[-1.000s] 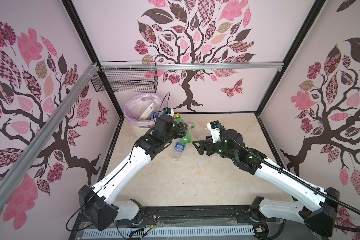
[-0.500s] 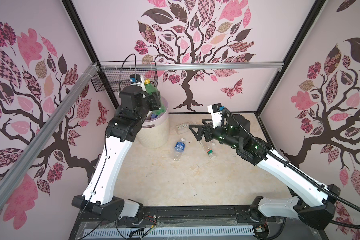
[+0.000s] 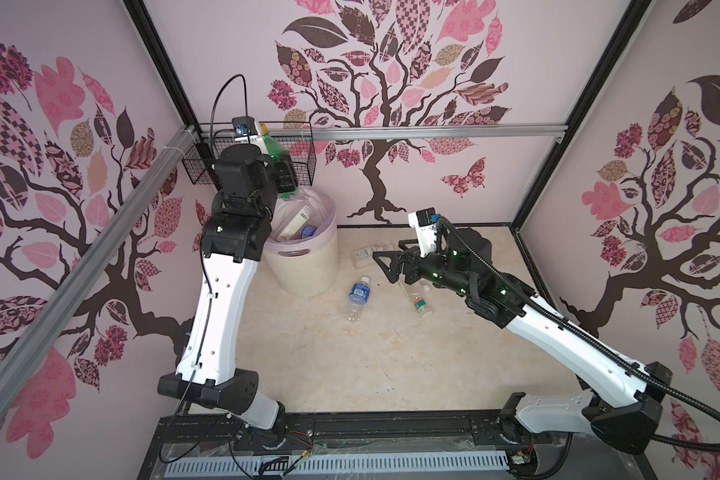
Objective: Throw the plastic bottles in the bin
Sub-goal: 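Open the left gripper to drop the Sprite bottle into the bin, then move both grippers back down toward the clear green-label bottle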
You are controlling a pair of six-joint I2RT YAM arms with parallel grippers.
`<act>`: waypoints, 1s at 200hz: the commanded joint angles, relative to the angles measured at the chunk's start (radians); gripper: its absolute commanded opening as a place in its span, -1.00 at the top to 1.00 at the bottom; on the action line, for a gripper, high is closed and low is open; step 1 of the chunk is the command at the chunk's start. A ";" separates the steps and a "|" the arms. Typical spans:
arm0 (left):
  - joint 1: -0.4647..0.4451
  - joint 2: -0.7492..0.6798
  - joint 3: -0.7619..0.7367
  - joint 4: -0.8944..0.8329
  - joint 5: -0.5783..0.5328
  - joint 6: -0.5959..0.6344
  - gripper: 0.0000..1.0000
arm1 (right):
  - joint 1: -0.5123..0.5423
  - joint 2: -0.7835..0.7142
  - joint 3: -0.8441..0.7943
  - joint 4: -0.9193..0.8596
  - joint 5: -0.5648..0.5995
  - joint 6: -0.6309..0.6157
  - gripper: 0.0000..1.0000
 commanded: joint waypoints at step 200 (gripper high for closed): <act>-0.396 -0.275 -0.624 0.081 0.240 -0.323 -0.96 | -0.192 -0.165 -0.400 0.004 0.178 0.043 -0.99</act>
